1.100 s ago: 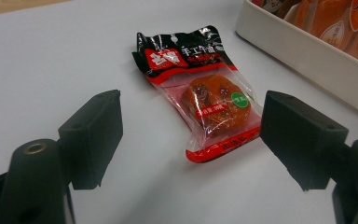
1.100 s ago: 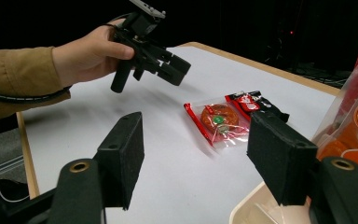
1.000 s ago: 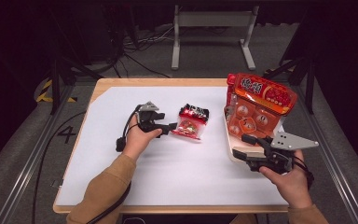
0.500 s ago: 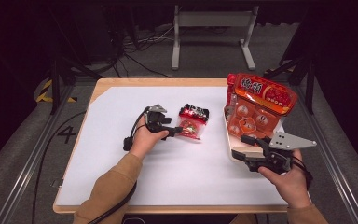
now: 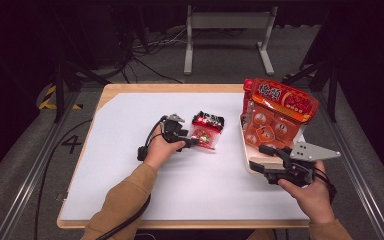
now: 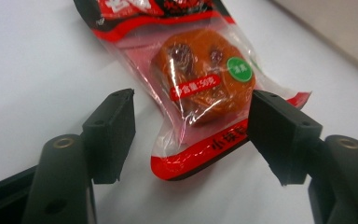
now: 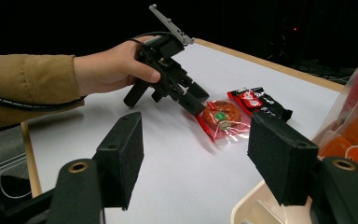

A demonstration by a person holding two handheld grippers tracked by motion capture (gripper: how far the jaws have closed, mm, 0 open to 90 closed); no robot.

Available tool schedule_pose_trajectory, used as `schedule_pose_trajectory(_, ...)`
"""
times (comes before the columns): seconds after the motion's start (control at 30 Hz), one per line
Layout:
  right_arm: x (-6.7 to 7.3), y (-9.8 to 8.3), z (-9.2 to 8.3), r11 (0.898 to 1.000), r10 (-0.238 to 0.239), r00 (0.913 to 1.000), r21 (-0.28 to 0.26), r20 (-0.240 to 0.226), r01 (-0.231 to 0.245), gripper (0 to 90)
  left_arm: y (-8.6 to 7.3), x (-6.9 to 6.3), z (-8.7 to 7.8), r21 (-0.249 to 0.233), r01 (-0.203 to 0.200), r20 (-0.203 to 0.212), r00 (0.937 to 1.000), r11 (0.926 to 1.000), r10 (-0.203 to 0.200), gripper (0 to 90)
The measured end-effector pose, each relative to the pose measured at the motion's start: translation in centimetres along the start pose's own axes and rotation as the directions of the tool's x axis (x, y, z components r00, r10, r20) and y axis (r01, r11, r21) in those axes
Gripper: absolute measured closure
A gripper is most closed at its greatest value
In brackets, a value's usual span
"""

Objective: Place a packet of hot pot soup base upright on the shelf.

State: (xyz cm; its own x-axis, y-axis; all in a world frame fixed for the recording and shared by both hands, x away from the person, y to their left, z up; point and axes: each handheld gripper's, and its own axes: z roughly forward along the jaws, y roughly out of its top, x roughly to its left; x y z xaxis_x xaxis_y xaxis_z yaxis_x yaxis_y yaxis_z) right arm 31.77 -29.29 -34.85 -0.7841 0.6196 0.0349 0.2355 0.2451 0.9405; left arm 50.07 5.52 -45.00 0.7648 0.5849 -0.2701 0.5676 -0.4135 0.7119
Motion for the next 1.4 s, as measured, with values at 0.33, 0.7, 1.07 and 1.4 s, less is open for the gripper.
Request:
schedule_pose_trajectory(0.33,-0.1,-0.1,0.1,1.0,0.014,0.9995,-0.007,-0.028,-0.014,36.6,-0.1,-0.2,-0.1,0.015,-0.028,-0.014,0.9995,0.9995,0.029,56.1)
schedule_pose_trajectory(0.7,0.0,-0.1,0.2,1.0,0.003,0.9995,-0.001,-0.031,-0.003,37.1,-0.3,-0.7,-0.3,0.041,-0.076,-0.073,0.9943,0.9963,0.078,85.6)
schedule_pose_trajectory(1.07,-0.2,-0.3,0.2,1.0,0.01,0.9997,0.0,-0.023,-0.01,37.7,-0.6,-1.4,-0.5,0.009,-0.091,-0.099,0.9909,0.9958,0.091,90.0)
schedule_pose_trajectory(1.4,-0.4,-0.2,0.5,1.0,0.022,0.9997,0.006,-0.008,-0.022,39.3,-0.5,-3.0,-3.0,-0.042,-0.162,-0.096,0.9829,0.9859,0.158,90.0)
